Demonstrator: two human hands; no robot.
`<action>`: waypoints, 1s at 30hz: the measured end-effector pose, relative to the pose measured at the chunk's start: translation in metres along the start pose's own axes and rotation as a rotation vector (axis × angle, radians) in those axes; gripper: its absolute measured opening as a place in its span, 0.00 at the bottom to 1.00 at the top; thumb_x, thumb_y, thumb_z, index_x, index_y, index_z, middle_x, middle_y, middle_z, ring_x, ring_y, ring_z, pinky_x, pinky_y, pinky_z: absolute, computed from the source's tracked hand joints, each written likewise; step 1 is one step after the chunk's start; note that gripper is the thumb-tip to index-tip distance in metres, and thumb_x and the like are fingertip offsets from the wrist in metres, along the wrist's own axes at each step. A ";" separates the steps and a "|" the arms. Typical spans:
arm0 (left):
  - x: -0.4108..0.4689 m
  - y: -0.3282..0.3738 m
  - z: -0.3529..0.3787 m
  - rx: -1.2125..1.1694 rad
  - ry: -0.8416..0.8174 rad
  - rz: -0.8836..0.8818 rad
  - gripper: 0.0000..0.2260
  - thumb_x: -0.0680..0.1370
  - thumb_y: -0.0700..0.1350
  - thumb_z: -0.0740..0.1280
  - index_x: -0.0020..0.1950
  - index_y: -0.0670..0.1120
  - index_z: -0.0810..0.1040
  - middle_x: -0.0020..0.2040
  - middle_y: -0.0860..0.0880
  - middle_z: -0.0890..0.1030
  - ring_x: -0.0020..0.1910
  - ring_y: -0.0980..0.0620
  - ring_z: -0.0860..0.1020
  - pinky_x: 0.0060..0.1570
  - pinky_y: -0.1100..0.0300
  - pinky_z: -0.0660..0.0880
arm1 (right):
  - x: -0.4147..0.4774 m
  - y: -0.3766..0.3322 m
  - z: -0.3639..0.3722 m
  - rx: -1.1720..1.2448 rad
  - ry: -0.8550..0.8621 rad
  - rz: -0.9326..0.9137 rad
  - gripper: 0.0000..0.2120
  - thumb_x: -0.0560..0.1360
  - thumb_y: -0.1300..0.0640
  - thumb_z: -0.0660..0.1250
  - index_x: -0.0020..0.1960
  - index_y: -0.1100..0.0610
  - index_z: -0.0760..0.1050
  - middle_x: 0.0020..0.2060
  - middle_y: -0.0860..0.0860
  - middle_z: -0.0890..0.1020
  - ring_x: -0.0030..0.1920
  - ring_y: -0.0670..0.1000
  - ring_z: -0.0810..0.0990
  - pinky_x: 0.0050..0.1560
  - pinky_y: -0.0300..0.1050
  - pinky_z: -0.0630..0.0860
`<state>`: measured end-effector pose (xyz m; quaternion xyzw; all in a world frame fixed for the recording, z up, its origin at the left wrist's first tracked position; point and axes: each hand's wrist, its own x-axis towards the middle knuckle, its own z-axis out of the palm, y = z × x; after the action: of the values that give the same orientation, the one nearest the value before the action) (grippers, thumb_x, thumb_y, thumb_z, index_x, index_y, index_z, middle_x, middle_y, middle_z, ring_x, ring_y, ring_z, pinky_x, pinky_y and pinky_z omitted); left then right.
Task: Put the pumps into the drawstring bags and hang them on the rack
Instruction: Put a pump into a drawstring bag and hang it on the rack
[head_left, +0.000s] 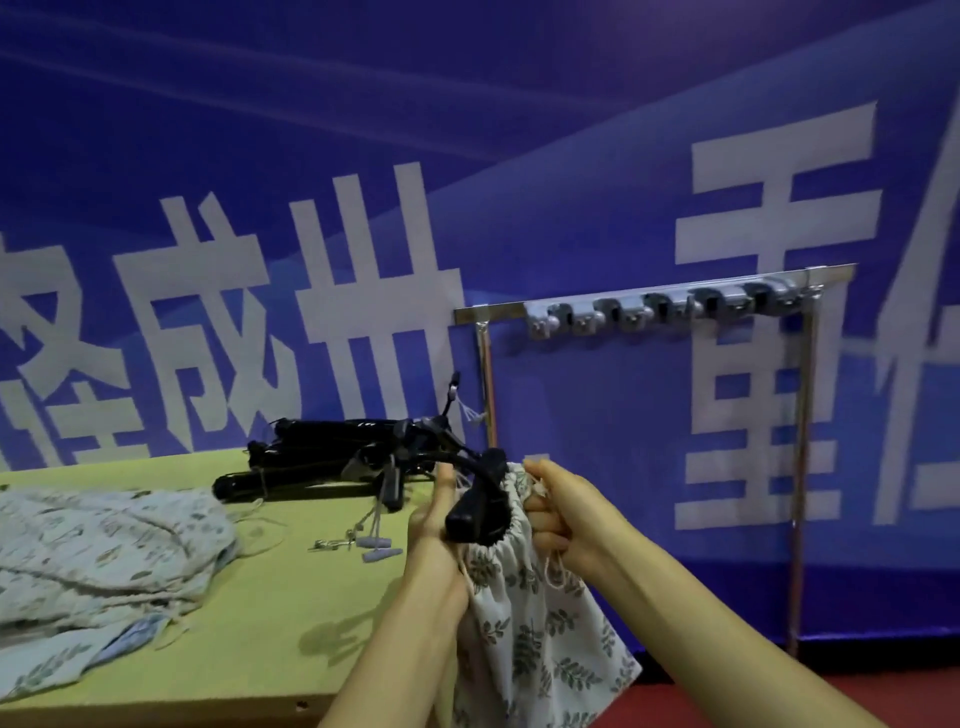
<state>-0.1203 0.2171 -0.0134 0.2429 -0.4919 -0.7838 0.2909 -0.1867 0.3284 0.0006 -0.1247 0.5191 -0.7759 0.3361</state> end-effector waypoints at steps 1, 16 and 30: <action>0.000 0.002 0.004 0.025 -0.034 0.030 0.14 0.73 0.53 0.67 0.36 0.43 0.73 0.18 0.52 0.77 0.27 0.52 0.77 0.28 0.60 0.72 | 0.004 -0.005 -0.002 -0.045 0.029 -0.021 0.11 0.79 0.57 0.58 0.38 0.54 0.69 0.25 0.48 0.61 0.20 0.44 0.55 0.17 0.36 0.52; 0.103 -0.002 0.068 0.415 0.030 0.160 0.42 0.58 0.69 0.72 0.53 0.34 0.76 0.45 0.40 0.81 0.44 0.45 0.83 0.53 0.50 0.79 | 0.121 -0.052 -0.011 -0.233 -0.118 -0.163 0.15 0.77 0.58 0.65 0.31 0.55 0.74 0.21 0.46 0.63 0.21 0.43 0.58 0.19 0.35 0.56; 0.170 -0.004 0.101 0.506 0.001 0.191 0.12 0.76 0.47 0.67 0.36 0.42 0.72 0.35 0.42 0.73 0.37 0.46 0.73 0.43 0.55 0.70 | 0.173 -0.101 -0.045 -0.482 0.045 -0.317 0.10 0.73 0.73 0.64 0.37 0.62 0.75 0.30 0.57 0.78 0.24 0.44 0.79 0.29 0.34 0.78</action>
<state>-0.3098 0.1635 0.0064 0.2609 -0.6928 -0.6046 0.2940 -0.3790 0.2717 0.0440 -0.2634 0.6697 -0.6757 0.1598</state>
